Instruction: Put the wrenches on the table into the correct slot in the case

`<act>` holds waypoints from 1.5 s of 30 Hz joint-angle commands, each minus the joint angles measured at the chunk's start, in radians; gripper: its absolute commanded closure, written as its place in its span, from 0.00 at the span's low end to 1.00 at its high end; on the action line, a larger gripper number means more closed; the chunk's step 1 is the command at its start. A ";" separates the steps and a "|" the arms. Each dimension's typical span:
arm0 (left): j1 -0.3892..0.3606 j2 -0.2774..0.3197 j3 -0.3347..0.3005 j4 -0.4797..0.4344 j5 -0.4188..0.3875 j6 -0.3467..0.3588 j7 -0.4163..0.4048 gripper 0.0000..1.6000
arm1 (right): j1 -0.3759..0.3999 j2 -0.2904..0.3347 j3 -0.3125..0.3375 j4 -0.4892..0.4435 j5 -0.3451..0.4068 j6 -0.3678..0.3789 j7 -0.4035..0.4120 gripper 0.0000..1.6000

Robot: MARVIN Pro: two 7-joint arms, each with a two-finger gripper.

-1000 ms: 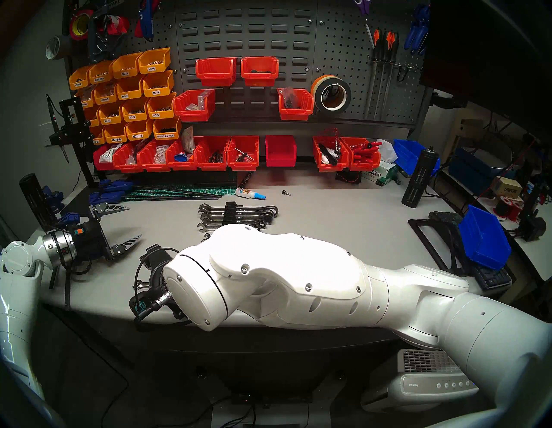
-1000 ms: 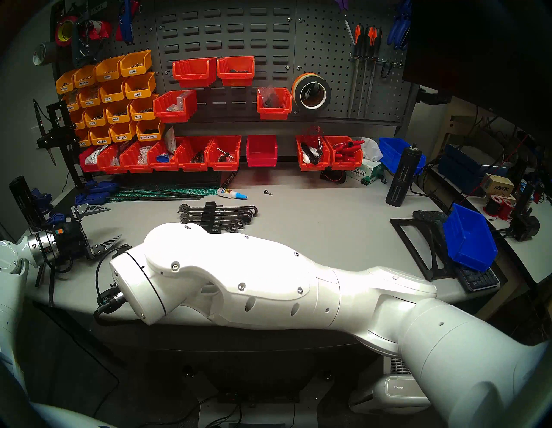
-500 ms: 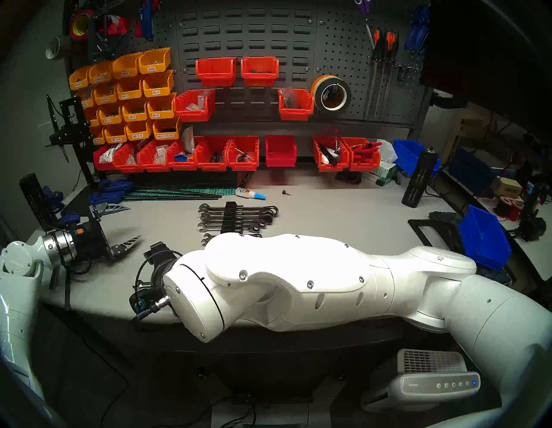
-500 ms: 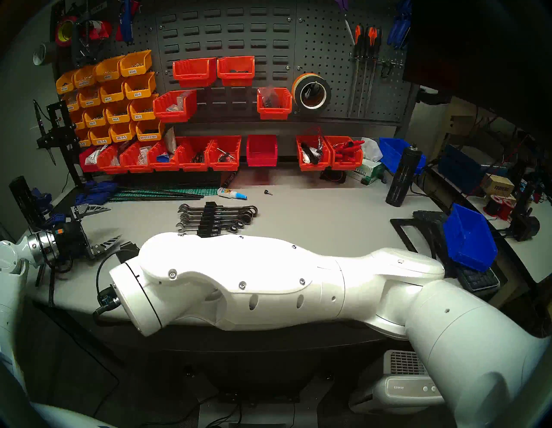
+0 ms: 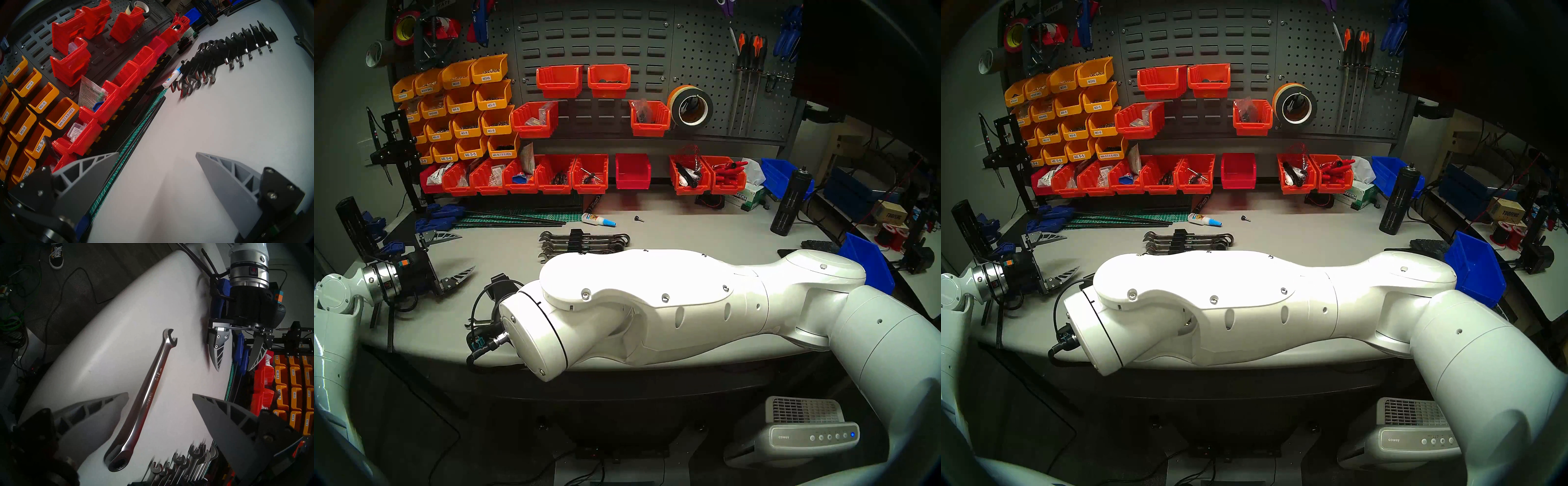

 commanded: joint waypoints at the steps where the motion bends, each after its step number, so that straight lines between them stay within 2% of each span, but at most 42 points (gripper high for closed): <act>1: -0.017 0.011 -0.015 -0.011 -0.010 0.001 0.005 0.00 | 0.085 0.023 -0.052 0.015 0.068 0.018 0.112 0.00; 7: -0.017 0.011 -0.015 -0.011 -0.011 0.001 0.005 0.00 | 0.119 0.020 -0.074 0.019 0.124 0.018 0.093 0.00; 9: -0.017 0.011 -0.016 -0.012 -0.011 0.001 0.005 0.00 | 0.098 0.006 -0.049 0.024 0.137 0.018 0.104 0.00; 11: -0.017 0.011 -0.016 -0.012 -0.012 0.001 0.004 0.00 | 0.048 -0.004 -0.014 0.032 0.170 0.018 0.064 0.00; 12: -0.017 0.011 -0.016 -0.012 -0.011 0.001 0.005 0.00 | -0.001 -0.002 0.014 0.037 0.189 0.018 0.022 0.00; 13: -0.017 0.011 -0.016 -0.012 -0.011 0.001 0.005 0.00 | 0.001 -0.008 0.009 0.045 0.205 0.018 0.005 0.00; 21: -0.017 0.011 -0.016 -0.012 -0.011 0.001 0.005 0.00 | -0.036 -0.039 -0.010 0.092 0.215 0.018 -0.025 0.00; 45: -0.017 0.011 -0.016 -0.012 -0.011 0.001 0.005 0.00 | 0.000 -0.033 -0.049 0.112 0.194 0.018 -0.005 0.00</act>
